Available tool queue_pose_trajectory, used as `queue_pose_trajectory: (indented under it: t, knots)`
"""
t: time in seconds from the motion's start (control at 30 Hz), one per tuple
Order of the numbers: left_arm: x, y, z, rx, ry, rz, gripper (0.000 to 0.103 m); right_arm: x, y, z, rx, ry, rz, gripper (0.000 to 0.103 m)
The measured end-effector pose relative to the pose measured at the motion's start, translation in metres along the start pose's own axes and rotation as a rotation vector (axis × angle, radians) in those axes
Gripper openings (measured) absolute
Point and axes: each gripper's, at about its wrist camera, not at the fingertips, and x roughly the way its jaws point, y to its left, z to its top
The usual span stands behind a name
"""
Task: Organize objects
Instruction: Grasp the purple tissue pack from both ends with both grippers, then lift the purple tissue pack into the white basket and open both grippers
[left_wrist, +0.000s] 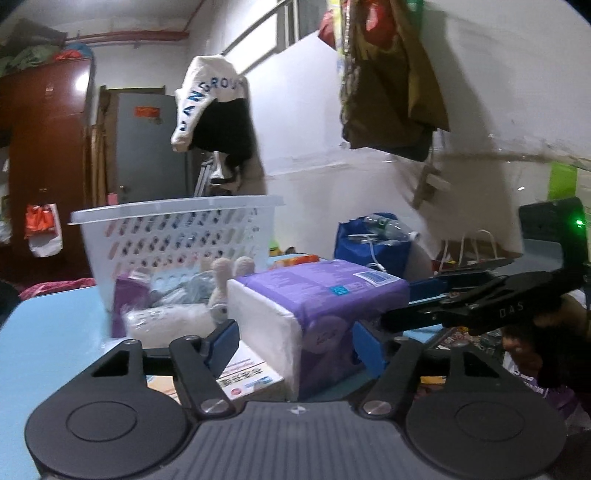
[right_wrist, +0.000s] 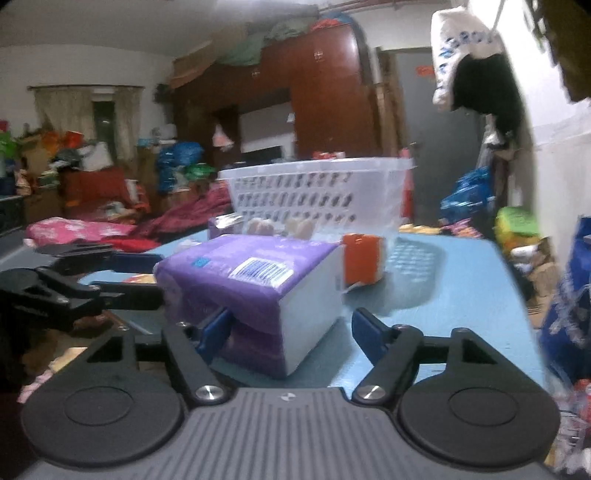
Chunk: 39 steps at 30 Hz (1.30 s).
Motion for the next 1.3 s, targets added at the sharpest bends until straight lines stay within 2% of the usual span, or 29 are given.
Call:
queue_pose_trajectory:
  t: [0.13, 0.2, 0.37, 0.5, 0.63, 0.8, 0.9, 1.03, 1.13, 1.3]
  knots:
    - [0.016, 0.0, -0.004, 0.013, 0.044, -0.031, 0.061, 0.002, -0.006, -0.003, -0.012, 0.0, 0.074, 0.074]
    - [0.017, 0.0, -0.006, 0.016, 0.04, -0.024, 0.059, 0.001, -0.003, -0.005, -0.035, -0.006, 0.108, 0.064]
    - [0.01, -0.003, -0.006, 0.026, 0.02, -0.012, 0.056, -0.007, 0.011, -0.007, -0.081, -0.024, 0.071, 0.057]
    - [-0.007, -0.005, 0.005, 0.044, -0.04, -0.015, 0.056, -0.023, 0.031, 0.003, -0.161, -0.064, 0.019, 0.053]
    - [-0.024, -0.005, 0.036, 0.084, -0.103, 0.001, 0.056, -0.039, 0.046, 0.025, -0.219, -0.113, 0.005, 0.052]
    - [-0.034, 0.014, 0.107, 0.113, -0.209, 0.031, 0.056, -0.044, 0.056, 0.096, -0.299, -0.2, -0.001, 0.052]
    - [-0.024, 0.028, 0.142, 0.135, -0.222, 0.074, 0.056, -0.032, 0.058, 0.137, -0.335, -0.227, -0.013, 0.051]
    - [0.012, 0.062, 0.169, 0.128, -0.164, 0.081, 0.056, 0.002, 0.049, 0.173, -0.333, -0.193, -0.033, 0.051]
    - [0.058, 0.097, 0.177, 0.065, -0.062, 0.067, 0.056, 0.04, 0.03, 0.18, -0.297, -0.11, -0.05, 0.05]
    - [0.139, 0.142, 0.175, -0.067, 0.142, 0.036, 0.057, 0.115, -0.005, 0.181, -0.221, 0.078, -0.102, 0.05]
